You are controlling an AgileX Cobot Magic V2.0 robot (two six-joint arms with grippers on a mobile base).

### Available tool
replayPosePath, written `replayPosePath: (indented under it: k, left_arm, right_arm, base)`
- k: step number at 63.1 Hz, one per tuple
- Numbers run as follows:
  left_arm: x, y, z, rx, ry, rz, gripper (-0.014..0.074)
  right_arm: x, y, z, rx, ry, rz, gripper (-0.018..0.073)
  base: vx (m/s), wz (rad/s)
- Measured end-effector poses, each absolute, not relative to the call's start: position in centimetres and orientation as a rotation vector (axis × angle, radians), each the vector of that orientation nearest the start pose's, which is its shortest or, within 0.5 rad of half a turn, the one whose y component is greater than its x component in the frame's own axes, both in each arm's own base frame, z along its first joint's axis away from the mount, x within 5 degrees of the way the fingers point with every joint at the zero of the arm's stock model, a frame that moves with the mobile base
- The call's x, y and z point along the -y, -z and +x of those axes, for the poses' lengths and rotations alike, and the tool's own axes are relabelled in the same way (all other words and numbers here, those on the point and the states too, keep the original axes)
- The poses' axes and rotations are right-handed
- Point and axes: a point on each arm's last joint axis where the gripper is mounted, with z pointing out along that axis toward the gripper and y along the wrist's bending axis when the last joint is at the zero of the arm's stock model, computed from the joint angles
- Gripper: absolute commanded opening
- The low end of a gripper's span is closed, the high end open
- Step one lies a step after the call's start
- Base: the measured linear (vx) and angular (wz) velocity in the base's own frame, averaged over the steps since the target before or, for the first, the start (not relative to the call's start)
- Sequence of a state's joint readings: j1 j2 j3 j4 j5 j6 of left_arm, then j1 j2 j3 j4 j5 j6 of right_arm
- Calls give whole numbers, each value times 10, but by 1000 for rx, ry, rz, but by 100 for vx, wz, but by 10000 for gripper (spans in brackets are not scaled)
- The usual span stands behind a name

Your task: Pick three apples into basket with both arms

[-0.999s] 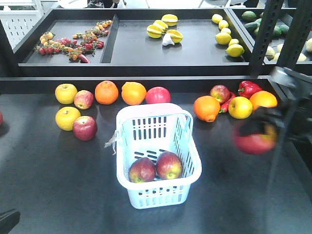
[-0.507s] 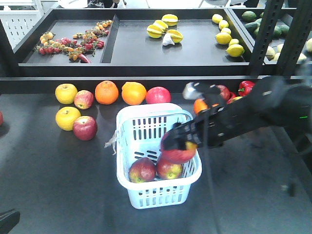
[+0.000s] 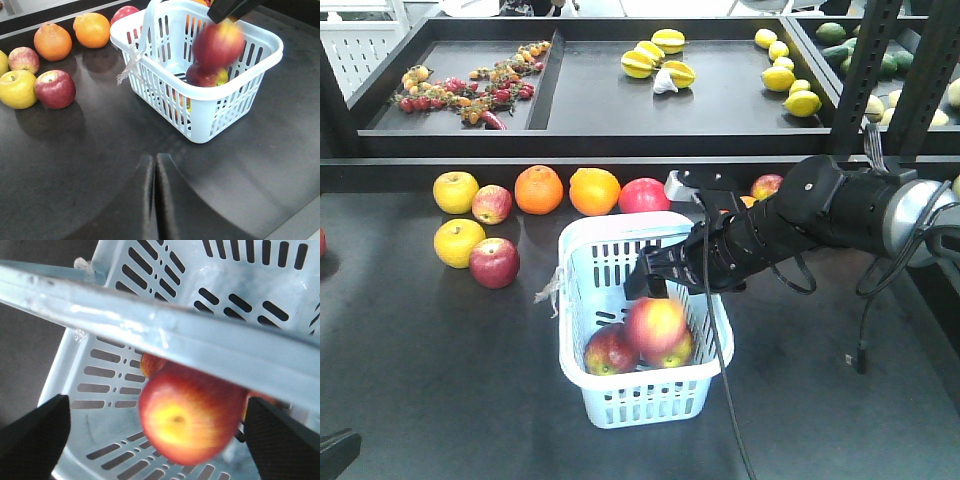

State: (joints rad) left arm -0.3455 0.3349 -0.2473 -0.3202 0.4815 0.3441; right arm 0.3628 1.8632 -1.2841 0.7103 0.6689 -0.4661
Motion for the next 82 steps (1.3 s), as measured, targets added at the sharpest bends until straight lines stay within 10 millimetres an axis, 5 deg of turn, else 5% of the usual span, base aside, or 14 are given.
replayPosePath:
  k: [18, 27, 37, 43, 55, 63, 70, 82]
  left_arm:
    - [39, -234, 68, -1980, 329, 500, -8]
    - [39, -234, 68, -1980, 329, 500, -8]
    - [39, -234, 68, -1980, 329, 500, -8]
    - [39, -234, 68, -1980, 329, 500, -8]
    - [39, -234, 68, -1980, 329, 500, -8]
    - [39, -234, 68, -1980, 329, 500, -8]
    - [39, -234, 68, -1980, 329, 500, -8]
    - [39, -234, 68, -1980, 329, 500, -8]
  right_arm:
    - [-174, -212, 352, -2603, -724, -475, 597]
    - [-174, -222, 346, -2602, -744, -522, 371]
    - [-170, -257, 328, -2526, -765, -645, 1]
    - [-167, -283, 314, -2461, -772, -738, -10]
    - [-151, -344, 262, -2287, -751, -937, -4]
    - [-132, -361, 216, -2156, -687, -961, -3]
    - [-110, -355, 171, -2058, -620, -880, -3]
    - [-73, -298, 112, -1930, -484, -670, -3]
  base:
    - [0, 0]
    - [0, 0]
    - [0, 0]
    - [0, 0]
    - [0, 0]
    - [0, 0]
    - [0, 0]
    - [0, 0]
